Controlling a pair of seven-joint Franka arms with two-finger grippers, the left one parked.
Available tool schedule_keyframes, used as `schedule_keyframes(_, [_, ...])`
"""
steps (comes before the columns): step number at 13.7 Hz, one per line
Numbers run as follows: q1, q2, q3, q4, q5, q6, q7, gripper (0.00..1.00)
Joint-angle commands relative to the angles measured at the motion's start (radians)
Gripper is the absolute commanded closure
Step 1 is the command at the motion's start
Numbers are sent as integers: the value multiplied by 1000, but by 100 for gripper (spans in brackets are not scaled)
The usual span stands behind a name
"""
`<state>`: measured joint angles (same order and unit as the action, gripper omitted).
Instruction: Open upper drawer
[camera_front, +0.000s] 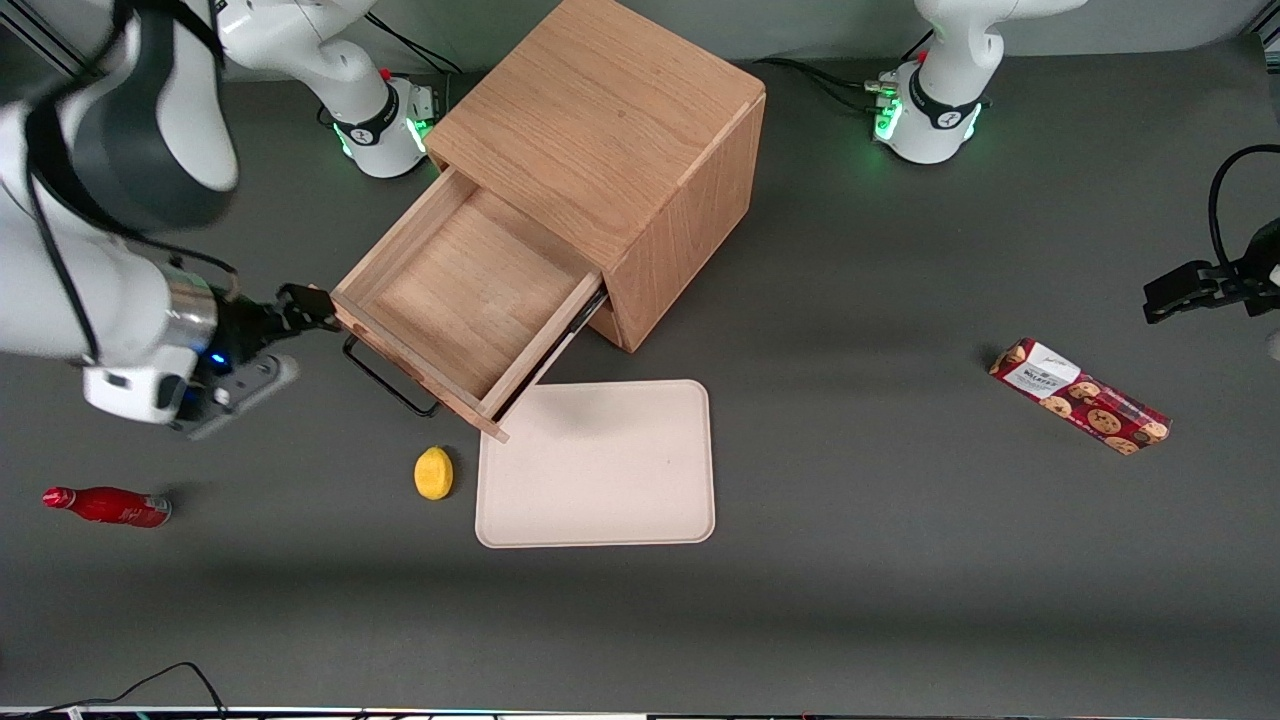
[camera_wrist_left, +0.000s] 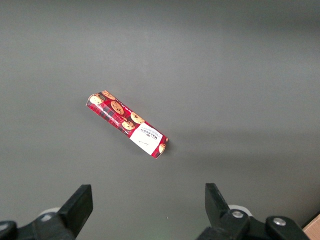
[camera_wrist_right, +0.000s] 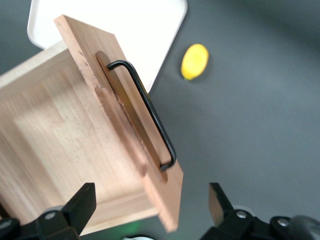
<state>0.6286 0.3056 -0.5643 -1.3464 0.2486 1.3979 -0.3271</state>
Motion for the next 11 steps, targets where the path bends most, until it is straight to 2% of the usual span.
schedule_keyframes(1, [-44,-123,128,-75,-106,4,221,0])
schedule_keyframes(3, [-108,-201,234,-132,-175,9,384,0])
schedule_keyframes(4, [-162,-247,288,-176,-189,26,429,0])
schedule_keyframes(6, [-292,-325,384,-264,-198,58,442,0])
schedule_keyframes(8, [-412,-342,452,-280,-218,62,441,0])
schedule_keyframes(10, [-522,-329,515,-272,-271,58,435,0])
schedule_keyframes(11, [-547,-326,520,-269,-288,59,430,0])
